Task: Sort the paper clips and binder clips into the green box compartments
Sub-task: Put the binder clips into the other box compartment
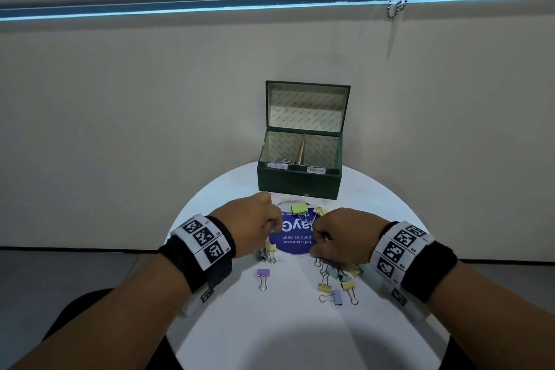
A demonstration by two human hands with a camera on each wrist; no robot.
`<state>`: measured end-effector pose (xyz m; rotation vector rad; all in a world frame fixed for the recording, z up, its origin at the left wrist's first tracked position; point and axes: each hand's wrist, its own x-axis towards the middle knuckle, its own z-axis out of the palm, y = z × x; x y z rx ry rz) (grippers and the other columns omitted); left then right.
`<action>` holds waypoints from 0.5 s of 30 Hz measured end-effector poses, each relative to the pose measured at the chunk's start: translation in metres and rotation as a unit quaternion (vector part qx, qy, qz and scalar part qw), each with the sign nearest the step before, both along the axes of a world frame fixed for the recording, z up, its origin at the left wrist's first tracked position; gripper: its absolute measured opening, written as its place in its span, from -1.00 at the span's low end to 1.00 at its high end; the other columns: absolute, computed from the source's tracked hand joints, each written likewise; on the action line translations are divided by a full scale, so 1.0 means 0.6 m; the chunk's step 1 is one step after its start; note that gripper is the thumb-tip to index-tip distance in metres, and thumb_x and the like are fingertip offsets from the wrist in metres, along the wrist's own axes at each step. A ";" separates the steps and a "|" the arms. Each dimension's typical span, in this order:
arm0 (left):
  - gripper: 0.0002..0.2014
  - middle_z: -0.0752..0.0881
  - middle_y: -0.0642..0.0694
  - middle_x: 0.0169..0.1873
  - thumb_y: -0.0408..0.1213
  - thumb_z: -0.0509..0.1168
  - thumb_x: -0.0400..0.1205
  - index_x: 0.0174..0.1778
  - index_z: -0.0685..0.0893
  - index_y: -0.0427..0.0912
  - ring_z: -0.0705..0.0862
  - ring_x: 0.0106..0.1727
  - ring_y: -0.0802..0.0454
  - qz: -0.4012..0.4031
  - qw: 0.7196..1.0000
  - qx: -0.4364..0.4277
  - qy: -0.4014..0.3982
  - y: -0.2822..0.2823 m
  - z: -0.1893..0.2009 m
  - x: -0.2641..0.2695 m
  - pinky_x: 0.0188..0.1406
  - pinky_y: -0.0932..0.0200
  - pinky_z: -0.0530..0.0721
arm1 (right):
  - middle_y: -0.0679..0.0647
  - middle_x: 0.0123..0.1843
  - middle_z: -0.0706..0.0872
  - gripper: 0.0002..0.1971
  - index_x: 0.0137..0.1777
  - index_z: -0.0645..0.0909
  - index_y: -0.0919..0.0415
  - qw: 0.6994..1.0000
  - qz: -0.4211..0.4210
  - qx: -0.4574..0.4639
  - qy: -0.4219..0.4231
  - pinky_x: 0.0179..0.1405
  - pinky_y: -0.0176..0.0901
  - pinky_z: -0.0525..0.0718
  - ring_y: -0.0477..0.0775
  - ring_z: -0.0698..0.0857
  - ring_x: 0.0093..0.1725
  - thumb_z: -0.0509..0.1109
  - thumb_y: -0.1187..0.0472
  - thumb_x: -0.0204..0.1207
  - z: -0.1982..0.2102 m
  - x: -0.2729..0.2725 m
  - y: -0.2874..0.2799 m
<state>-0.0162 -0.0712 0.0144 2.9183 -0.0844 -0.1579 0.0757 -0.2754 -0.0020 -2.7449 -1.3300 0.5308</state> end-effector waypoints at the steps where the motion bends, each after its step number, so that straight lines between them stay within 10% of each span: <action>1: -0.75 0.52 0.06 0.04 -0.20 0.12 0.73 0.13 0.71 0.08 0.62 0.10 0.04 0.005 1.000 0.010 0.002 -0.001 0.001 -0.003 0.03 0.12 0.66 | -0.01 -0.02 0.76 -0.74 -0.06 0.60 0.01 1.000 0.000 0.008 -0.004 -0.20 -0.25 0.58 -0.01 0.68 0.00 0.35 -0.17 0.61 -0.001 0.000 0.001; 7: -0.69 0.52 0.16 0.03 0.14 0.32 0.54 0.15 0.69 0.17 0.56 0.11 0.12 -0.014 0.998 0.061 0.031 -0.008 0.002 -0.016 0.09 0.10 0.66 | -0.06 0.11 0.75 -0.77 0.08 0.62 -0.03 0.999 -0.017 0.034 0.006 -0.12 -0.27 0.64 -0.04 0.66 0.11 0.34 -0.15 0.62 0.003 0.001 0.000; 15: -0.82 0.46 0.17 -0.09 0.08 0.40 0.53 -0.07 0.59 0.14 0.50 0.02 0.16 -0.024 0.999 0.031 0.026 -0.008 -0.001 -0.014 -0.12 0.25 0.51 | -0.08 0.22 0.72 -0.74 0.10 0.59 -0.04 0.999 -0.009 0.037 0.014 0.03 -0.24 0.70 -0.05 0.64 0.18 0.47 -0.13 0.53 0.002 0.003 -0.003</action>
